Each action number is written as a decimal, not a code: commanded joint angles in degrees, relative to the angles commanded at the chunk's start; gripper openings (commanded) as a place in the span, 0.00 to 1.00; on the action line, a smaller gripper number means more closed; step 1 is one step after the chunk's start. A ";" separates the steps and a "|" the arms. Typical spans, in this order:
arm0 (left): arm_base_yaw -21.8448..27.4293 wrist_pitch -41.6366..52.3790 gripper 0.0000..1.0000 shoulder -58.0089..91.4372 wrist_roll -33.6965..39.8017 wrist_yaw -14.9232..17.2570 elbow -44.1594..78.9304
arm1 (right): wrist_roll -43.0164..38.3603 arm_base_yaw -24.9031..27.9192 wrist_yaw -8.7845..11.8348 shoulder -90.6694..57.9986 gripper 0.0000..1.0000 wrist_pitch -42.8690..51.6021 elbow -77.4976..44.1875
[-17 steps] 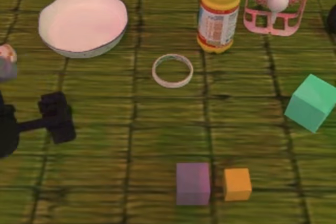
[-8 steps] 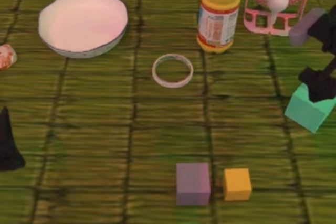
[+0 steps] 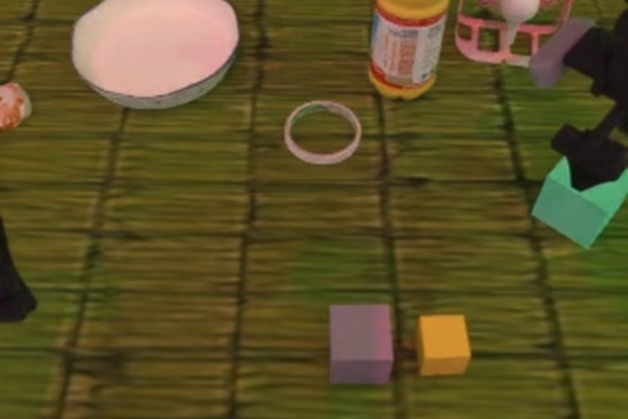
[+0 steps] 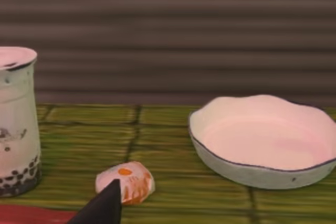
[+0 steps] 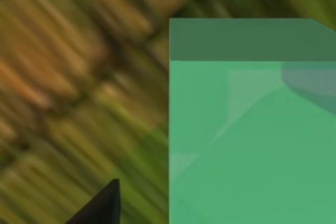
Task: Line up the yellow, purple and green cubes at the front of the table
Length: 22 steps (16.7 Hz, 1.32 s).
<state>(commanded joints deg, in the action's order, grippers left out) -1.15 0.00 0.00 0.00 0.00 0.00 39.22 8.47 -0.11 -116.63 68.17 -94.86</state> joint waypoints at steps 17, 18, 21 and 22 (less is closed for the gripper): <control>0.00 0.00 1.00 0.00 0.00 0.00 0.00 | -0.17 0.43 -0.03 -5.94 0.85 -18.13 12.25; 0.00 0.00 1.00 0.00 0.00 0.00 0.00 | -0.17 0.43 -0.03 -5.94 0.77 -18.13 12.25; 0.00 0.00 1.00 0.00 0.00 0.00 0.00 | -0.17 0.43 -0.03 -5.94 0.55 -18.13 12.25; 0.00 0.00 1.00 0.00 0.00 0.00 0.00 | -0.17 0.43 -0.03 -5.94 0.47 -18.13 12.25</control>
<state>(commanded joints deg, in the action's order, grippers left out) -1.15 0.00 0.00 0.00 0.00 0.00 39.05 8.90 -0.14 -122.57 50.03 -82.61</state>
